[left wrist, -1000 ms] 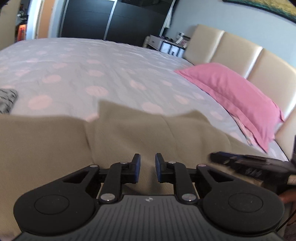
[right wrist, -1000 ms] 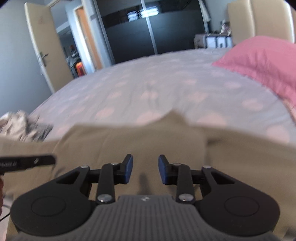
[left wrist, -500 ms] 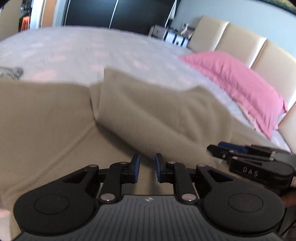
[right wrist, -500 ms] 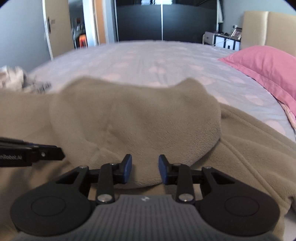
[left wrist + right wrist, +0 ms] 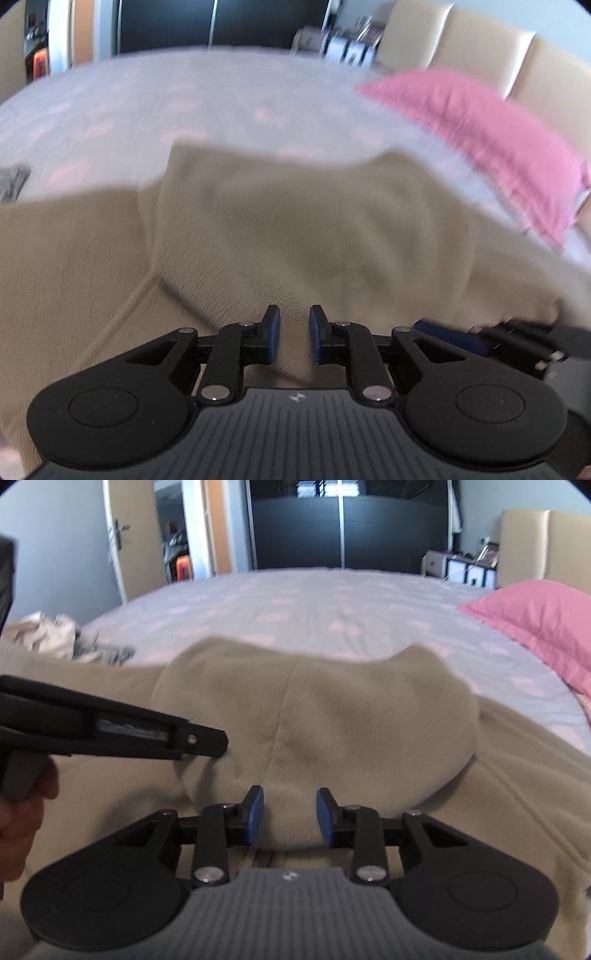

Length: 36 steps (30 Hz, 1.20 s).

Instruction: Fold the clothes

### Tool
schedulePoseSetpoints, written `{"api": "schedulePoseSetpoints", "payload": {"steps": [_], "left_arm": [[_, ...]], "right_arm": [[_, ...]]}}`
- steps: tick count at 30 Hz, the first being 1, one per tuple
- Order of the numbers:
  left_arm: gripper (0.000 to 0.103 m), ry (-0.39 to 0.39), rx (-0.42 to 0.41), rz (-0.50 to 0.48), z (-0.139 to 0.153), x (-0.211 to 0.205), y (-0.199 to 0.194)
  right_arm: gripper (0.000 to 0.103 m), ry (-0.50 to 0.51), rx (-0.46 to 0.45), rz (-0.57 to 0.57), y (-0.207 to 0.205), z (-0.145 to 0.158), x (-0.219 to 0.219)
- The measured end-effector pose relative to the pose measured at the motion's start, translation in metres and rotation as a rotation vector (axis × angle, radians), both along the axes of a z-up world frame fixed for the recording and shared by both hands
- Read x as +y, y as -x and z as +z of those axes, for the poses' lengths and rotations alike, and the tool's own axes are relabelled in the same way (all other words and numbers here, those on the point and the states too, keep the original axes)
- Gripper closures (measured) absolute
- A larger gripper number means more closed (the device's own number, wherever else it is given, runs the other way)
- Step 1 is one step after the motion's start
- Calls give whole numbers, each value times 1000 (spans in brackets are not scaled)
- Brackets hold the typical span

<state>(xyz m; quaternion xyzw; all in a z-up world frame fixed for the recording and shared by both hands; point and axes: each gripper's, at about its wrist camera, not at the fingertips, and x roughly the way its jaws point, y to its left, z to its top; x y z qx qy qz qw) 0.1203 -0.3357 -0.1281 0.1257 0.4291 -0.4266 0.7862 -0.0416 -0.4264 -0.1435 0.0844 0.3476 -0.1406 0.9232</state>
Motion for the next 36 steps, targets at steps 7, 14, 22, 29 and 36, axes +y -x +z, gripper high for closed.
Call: {"api": "schedulePoseSetpoints", "payload": {"steps": [7,14,22,29,36], "left_arm": [[89,14,-15,-9,1,15,11],[81,11,-87,52,43,69,4],[71,-78,-157,250,118,181,-57],[63,-37,-137,523,186,293,-118],[57,-35,-283,657,243,370,-148]], "right_arm": [[69,27,34,30,-3,-10,4],[67,17,-13,-2,8,17,1],[62,-45,-19,-13,16,40,1],[61,-51,-21,18,19,48,17],[59,-42,-23,73,18,55,39]]}}
